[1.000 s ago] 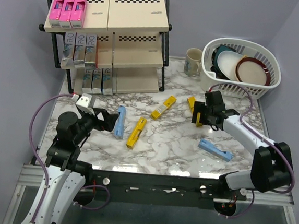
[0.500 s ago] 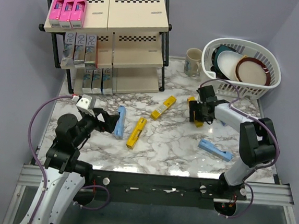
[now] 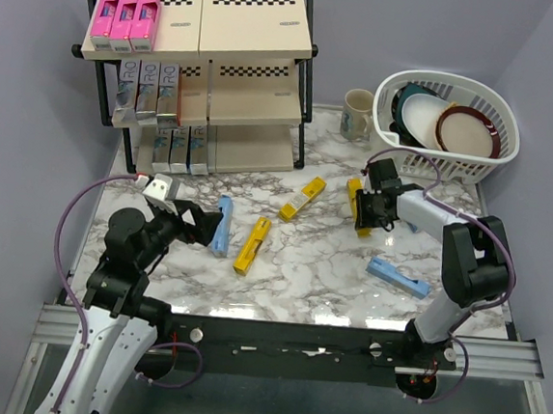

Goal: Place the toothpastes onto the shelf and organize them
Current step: Pick up the toothpaste from the center of the board.

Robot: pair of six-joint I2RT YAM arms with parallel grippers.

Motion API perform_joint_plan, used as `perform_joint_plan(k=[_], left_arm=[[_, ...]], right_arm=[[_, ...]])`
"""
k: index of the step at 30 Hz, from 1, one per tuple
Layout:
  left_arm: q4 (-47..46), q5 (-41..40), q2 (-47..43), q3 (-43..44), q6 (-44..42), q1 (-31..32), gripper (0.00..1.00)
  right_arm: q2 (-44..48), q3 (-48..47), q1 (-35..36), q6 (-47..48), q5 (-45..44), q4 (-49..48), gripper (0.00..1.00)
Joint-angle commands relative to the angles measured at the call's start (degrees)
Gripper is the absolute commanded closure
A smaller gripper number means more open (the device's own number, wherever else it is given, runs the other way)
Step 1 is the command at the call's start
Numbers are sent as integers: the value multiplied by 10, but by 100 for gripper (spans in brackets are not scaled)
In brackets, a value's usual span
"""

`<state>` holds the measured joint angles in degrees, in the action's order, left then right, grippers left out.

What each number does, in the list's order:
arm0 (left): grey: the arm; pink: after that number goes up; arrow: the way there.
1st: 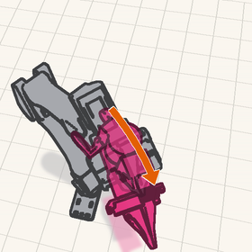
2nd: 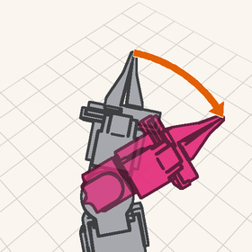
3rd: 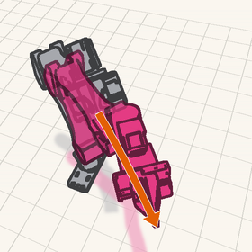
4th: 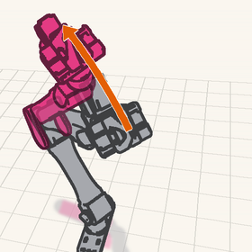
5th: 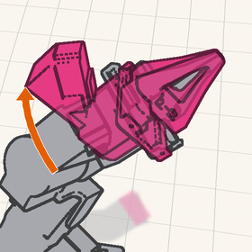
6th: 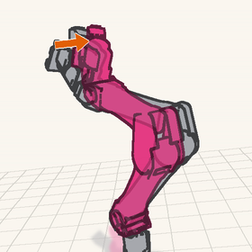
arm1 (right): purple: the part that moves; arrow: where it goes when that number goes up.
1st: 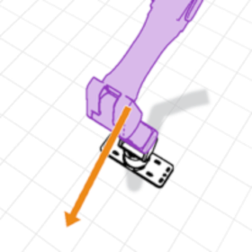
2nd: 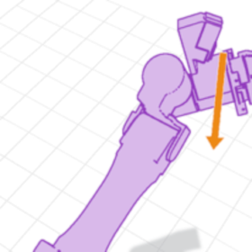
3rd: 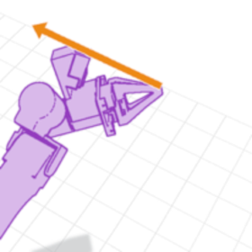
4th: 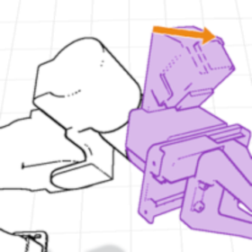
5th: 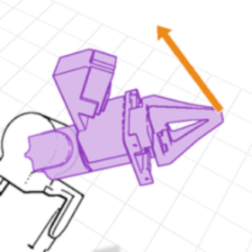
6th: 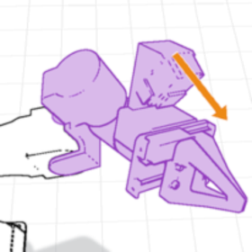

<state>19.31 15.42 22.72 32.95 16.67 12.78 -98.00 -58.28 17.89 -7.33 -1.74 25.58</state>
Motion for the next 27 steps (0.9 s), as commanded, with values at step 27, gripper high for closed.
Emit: perform_joint_plan(k=[27], left_arm=[[-21,203,154,94,-120,196,1]], right_arm=[[432,66,205,173,228,148,68]])
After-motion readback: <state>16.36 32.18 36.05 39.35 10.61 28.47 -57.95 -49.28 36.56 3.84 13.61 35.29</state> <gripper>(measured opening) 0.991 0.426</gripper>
